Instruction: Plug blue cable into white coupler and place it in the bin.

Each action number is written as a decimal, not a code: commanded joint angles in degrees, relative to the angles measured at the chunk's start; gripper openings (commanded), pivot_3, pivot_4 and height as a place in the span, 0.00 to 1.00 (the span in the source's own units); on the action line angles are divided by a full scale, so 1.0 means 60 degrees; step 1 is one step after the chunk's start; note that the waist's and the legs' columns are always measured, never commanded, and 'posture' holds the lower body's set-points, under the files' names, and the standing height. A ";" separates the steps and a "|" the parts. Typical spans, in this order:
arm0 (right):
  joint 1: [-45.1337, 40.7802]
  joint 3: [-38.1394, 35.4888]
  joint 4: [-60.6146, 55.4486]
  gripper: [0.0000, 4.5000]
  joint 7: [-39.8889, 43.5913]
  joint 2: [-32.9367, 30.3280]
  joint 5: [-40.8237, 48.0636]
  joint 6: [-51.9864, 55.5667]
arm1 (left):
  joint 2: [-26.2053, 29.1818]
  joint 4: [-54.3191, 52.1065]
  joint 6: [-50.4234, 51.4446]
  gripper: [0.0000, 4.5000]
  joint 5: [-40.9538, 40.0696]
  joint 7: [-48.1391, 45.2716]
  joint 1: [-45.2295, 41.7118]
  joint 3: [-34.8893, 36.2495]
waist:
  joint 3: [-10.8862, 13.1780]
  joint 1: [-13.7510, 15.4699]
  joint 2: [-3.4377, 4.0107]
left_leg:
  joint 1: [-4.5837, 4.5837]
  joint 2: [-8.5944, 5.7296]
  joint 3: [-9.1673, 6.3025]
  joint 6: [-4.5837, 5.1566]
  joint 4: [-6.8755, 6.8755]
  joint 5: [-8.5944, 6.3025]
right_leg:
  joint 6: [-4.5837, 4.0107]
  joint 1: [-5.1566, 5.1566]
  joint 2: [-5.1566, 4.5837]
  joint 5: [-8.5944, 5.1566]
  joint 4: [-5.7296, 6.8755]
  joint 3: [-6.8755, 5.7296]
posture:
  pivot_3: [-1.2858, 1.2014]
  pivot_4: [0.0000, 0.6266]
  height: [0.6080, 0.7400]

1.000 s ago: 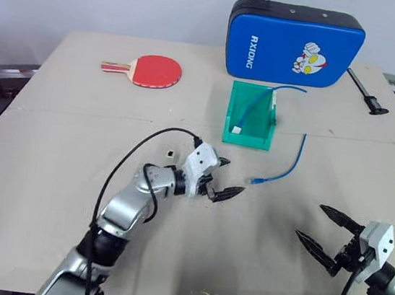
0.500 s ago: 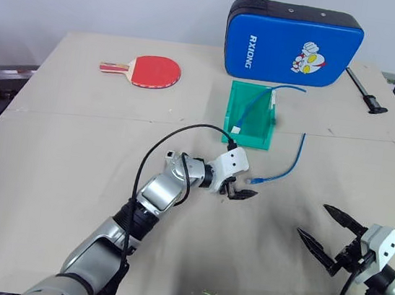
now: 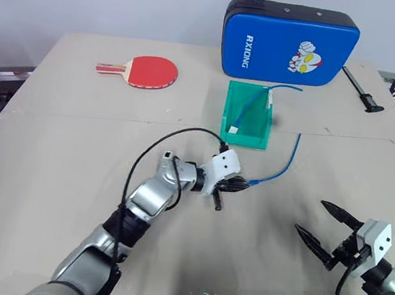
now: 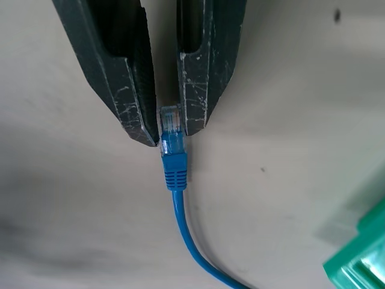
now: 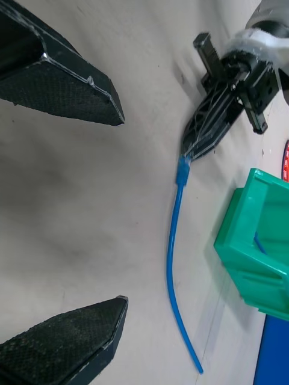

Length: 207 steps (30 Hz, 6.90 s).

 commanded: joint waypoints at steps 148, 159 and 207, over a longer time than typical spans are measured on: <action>-0.4715 0.2366 -0.1925 0.00 -0.1061 0.0600 0.2120 0.3960 | -0.2018 -0.1559 -0.2807 0.29 0.1406 0.7237 0.5312 0.3829 | 0.0019 -0.0011 -0.0018 | -0.0015 -0.0071 -0.0200 0.0046 -0.0010 -0.0026 | -0.0004 0.0001 -0.0019 0.0006 0.0011 0.0010 | 0.52 0.24 1.00; -0.6165 0.4264 -0.0453 0.00 -0.2103 0.1269 -0.0995 0.3226 | -0.1687 -0.0555 -0.3460 0.07 0.0984 0.5119 0.4256 0.2614 | 0.0001 0.0045 0.0013 | -0.0015 -0.0077 -0.0202 0.0046 -0.0004 -0.0025 | -0.0007 -0.0001 -0.0009 0.0006 0.0022 -0.0016 | 0.52 0.24 1.00; -0.6967 0.5210 0.0831 0.00 -0.3427 0.3824 -0.3330 0.3871 | -0.2048 -0.0488 -0.3163 0.07 0.0799 0.3897 0.4025 0.1596 | -0.0017 0.0028 0.0039 | -0.0033 -0.0085 -0.0184 0.0006 0.0004 -0.0001 | 0.0020 0.0000 -0.0032 0.0022 -0.0009 -0.0008 | 0.52 0.24 1.00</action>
